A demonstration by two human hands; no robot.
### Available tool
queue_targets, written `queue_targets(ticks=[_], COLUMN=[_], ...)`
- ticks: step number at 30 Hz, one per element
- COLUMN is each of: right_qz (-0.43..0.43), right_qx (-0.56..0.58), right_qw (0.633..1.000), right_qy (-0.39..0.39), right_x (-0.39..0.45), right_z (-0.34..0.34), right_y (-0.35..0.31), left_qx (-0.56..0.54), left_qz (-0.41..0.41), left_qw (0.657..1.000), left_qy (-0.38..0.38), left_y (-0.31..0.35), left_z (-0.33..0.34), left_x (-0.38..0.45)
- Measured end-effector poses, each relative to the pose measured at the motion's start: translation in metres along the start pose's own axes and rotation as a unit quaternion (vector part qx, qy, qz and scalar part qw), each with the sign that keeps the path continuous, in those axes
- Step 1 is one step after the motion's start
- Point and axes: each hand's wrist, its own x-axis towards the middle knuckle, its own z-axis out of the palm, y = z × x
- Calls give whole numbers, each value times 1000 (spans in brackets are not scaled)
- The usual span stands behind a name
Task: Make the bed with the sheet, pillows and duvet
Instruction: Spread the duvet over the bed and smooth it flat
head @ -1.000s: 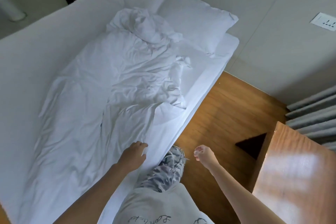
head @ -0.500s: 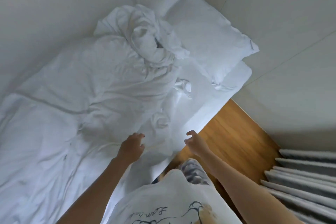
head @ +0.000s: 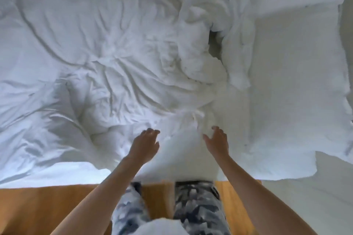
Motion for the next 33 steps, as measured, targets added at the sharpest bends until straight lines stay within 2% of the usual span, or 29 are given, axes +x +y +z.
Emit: queue_targets(ticks=[6,10,12,16,18,20,24,28,33], right_qz=[-16,-57,-79,-108,-130,-135,-134,-205,-228], right_qx=[66,108,140,50,21,21,36,22,-9], right_qw=[998,992,987,990,989,990,990,978,972], right_qy=[-10,-36,-8,69,69,38,3,5,62], right_x=[136,169,174,189,195,195,172,126,70], right_z=[7,49,75,107,107,103,77,12,-105], right_y=[13,6,1,-6,-14,-21,-18,9,73], left_qx=[34,76,65,92,61,-3,-40,-47,-147], left_qz=[-47,-88,-93,-84,-78,-81,-46,-7,24], left_qw=[996,987,982,968,962,960,954,969,972], left_qy=[68,113,149,218,254,269,292,242,184], left_y=[35,14,5,-7,-11,-9,11,48,172], left_z=[74,113,129,144,142,137,118,101,79], left_x=[73,115,130,152,160,159,130,80,17])
